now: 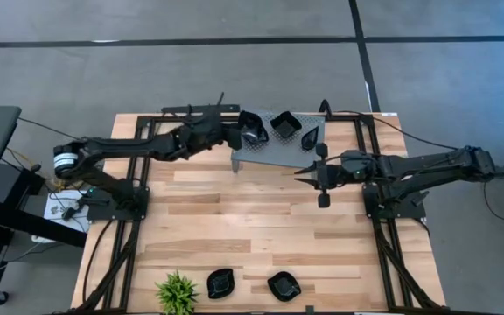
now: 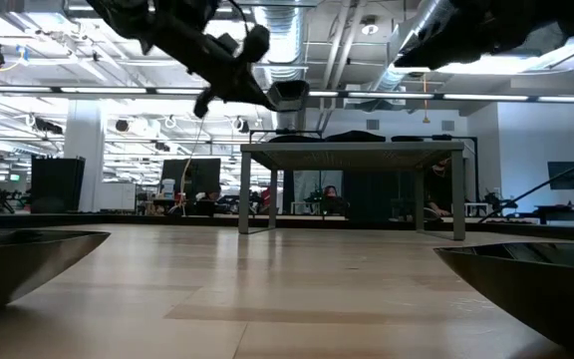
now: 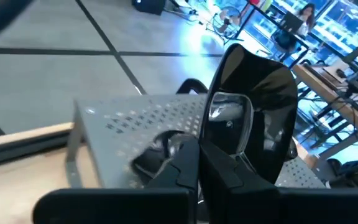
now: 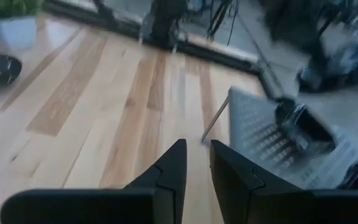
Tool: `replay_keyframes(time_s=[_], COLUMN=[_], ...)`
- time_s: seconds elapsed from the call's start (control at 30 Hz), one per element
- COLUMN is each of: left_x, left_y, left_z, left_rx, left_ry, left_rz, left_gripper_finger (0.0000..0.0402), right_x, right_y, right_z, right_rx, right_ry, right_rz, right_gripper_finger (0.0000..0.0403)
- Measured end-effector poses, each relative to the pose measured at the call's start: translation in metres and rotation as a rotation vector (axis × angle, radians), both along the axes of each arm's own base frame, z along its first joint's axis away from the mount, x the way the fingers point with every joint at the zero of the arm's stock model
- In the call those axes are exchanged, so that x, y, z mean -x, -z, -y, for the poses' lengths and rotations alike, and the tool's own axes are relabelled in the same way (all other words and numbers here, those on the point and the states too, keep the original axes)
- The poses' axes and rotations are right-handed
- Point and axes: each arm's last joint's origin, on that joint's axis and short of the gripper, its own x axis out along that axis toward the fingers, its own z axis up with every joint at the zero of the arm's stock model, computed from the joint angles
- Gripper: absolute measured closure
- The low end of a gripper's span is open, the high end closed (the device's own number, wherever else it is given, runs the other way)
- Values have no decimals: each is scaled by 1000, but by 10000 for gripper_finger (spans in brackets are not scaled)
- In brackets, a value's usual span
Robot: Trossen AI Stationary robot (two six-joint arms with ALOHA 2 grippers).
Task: Pick & Place Mini shaped plates
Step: Stack the black leaf-shaped plate on the other black leaf-shaped plates on the shelf
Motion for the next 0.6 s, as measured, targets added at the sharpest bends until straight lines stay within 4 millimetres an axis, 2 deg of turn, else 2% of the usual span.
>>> replay_keyframes(time_s=[0.13,0.4,0.6], left_x=[-13,-16,-19], left_y=[17,19,24], left_z=[-1,2,5], left_rx=[34,59,78], left_ry=[-1,-27,-20], left_rz=[4,28,21], left_gripper_finger=[396,392,359], right_x=[0,1,1], right_y=[-3,-2,-2], right_z=[0,0,0], right_rx=[15,18,18], right_ry=[-5,-6,-6], right_rz=[29,11,11], right_gripper_finger=[337,337,337])
